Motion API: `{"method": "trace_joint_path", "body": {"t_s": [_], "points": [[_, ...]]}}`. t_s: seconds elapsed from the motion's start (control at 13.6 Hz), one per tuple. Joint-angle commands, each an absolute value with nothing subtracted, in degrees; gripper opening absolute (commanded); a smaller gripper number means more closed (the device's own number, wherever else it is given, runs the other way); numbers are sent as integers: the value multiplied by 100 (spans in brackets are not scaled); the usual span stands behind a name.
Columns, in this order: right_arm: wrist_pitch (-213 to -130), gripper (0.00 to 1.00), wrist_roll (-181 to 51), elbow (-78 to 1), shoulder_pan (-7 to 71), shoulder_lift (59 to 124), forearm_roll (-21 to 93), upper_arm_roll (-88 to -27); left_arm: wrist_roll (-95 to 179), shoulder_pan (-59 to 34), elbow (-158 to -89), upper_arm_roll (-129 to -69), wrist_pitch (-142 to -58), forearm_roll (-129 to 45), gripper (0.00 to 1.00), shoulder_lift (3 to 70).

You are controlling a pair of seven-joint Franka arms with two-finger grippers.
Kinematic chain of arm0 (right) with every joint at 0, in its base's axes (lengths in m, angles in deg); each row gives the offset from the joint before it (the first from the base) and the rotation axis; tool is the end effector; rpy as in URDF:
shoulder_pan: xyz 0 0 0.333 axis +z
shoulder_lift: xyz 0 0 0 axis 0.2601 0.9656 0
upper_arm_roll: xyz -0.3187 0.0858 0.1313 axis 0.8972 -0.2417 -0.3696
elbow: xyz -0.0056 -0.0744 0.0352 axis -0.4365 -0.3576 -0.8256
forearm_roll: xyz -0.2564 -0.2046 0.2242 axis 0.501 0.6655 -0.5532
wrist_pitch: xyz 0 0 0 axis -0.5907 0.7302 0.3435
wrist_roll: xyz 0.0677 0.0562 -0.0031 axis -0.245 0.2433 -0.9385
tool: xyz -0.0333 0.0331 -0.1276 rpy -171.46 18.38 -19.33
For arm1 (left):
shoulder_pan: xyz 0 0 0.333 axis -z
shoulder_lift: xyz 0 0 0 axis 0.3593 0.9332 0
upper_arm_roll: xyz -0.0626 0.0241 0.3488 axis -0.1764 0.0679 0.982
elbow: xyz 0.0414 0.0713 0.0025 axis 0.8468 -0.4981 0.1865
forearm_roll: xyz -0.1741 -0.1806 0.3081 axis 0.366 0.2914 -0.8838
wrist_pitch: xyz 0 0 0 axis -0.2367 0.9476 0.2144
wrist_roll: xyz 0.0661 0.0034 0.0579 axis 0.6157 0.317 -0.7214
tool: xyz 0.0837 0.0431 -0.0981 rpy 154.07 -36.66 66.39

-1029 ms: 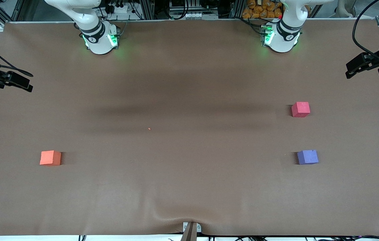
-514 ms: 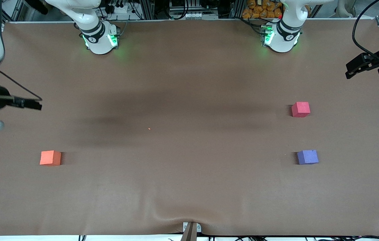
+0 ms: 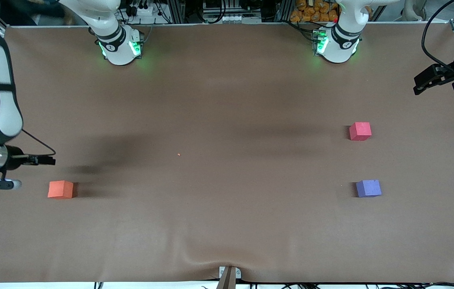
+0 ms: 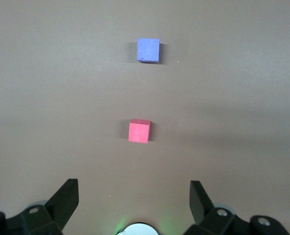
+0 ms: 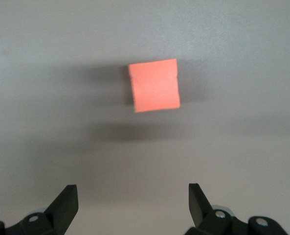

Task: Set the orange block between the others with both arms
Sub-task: 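Reach the open right gripper down toward the orange cube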

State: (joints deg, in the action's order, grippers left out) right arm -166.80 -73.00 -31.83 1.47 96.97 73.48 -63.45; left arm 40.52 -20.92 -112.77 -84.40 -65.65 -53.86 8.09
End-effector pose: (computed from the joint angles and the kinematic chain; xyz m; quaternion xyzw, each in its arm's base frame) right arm 0.6638 -0.1527 0.3267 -0.9960 -0.0008 0.0862 0.0218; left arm 0.5267 -0.0279 0.6621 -0.9985 -0.0390 0.0232 0.0309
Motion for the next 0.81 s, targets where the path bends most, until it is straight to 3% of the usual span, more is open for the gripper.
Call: {"method": "trace_joint_path", "body": {"t_s": [0.0, 0.73], "points": [[-17135, 100, -7860, -3025, 31, 10230, 7385, -6427, 4117, -2123, -11193, -8471, -6499, -5437, 100, 834], [-18806, 100, -8556, -2972, 216, 10934, 8000, -6427, 4126, -2132, -11175, -8480, -6507, -5437, 100, 843]]}}
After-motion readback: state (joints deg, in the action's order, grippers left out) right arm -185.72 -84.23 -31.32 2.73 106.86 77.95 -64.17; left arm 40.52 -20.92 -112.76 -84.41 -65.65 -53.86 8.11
